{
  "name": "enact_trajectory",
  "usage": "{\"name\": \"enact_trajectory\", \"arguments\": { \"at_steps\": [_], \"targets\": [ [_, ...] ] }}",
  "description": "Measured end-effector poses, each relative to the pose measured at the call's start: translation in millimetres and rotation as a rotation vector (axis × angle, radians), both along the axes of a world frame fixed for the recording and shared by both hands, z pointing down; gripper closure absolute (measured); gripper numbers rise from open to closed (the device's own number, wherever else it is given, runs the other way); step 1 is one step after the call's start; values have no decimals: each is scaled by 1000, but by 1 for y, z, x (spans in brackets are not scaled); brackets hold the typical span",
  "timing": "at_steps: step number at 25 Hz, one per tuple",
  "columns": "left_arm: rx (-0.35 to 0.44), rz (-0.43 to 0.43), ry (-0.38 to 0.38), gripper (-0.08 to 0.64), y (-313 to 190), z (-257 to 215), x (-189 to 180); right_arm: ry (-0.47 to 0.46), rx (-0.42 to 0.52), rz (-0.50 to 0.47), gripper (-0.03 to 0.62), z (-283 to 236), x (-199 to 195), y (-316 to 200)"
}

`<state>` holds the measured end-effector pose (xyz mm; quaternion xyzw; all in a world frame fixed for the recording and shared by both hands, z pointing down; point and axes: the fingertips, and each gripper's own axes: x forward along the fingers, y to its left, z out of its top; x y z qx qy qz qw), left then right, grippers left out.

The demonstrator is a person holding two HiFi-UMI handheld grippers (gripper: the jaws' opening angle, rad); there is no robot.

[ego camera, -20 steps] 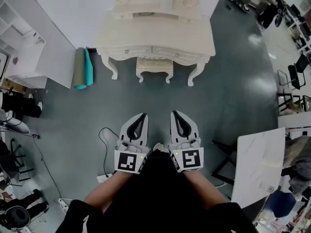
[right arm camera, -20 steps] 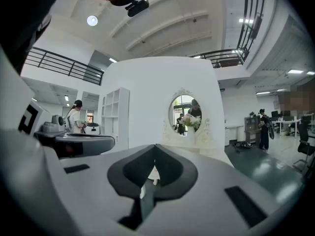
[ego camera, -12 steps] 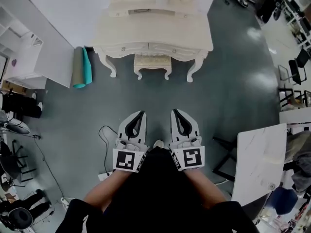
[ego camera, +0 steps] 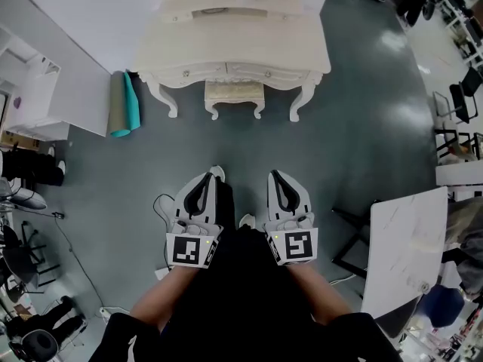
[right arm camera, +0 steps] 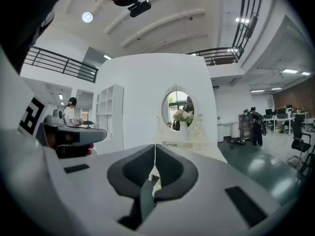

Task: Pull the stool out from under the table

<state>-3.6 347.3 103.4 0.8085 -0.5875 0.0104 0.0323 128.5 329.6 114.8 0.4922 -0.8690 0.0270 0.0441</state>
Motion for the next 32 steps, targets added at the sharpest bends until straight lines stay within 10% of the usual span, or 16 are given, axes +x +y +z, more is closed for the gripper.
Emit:
{"name": "enact_trajectory", "arguments": {
  "at_steps": [32],
  "targets": [
    [-40,73,113,546,-228,5,-106,26,-44,74,574,-6,-99,-231]
  ]
}}
